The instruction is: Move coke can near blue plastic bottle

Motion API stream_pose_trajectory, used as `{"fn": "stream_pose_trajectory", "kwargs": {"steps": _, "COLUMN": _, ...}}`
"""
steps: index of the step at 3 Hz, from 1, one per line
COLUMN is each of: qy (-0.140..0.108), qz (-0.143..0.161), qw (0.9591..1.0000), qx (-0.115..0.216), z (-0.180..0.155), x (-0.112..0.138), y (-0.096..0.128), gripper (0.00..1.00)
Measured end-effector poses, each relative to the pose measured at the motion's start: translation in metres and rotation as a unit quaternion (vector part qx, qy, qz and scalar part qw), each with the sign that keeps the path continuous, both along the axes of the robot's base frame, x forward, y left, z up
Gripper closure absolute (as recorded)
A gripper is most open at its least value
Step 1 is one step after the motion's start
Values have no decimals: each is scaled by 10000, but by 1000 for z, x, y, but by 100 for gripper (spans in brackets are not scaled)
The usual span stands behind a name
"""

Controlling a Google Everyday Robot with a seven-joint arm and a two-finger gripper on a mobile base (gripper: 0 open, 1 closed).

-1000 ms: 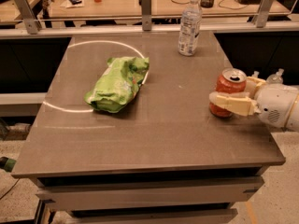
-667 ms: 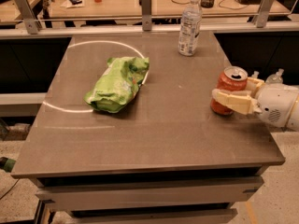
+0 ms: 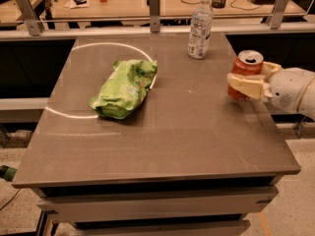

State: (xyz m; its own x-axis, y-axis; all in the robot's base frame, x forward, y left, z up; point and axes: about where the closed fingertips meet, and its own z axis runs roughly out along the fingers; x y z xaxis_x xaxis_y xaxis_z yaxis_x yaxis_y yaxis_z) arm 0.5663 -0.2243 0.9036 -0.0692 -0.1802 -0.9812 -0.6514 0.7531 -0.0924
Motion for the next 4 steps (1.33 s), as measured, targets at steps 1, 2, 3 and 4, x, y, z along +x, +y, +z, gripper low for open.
{"fn": "stream_pose_trajectory", "kwargs": {"steps": 1, "qy": -89, "qz": -555, "qw": 9979, "qx": -317, "z": 7, "x": 43, "y": -18, "gripper": 100}}
{"fn": "stream_pose_trajectory", "kwargs": {"steps": 2, "qy": -2, "qz": -1002, "qw": 9941, "qx": -407, "z": 3, "x": 83, "y": -33, "gripper": 100}}
{"fn": "stream_pose_trajectory", "kwargs": {"steps": 3, "qy": 221, "qz": -1368, "qw": 9898, "qx": -332, "z": -4, "x": 124, "y": -38, "gripper": 100}}
{"fn": "stream_pose_trajectory", "kwargs": {"steps": 4, "qy": 434, "qz": -1549, "qw": 9869, "qx": -141, "z": -6, "x": 160, "y": -28, "gripper": 100}}
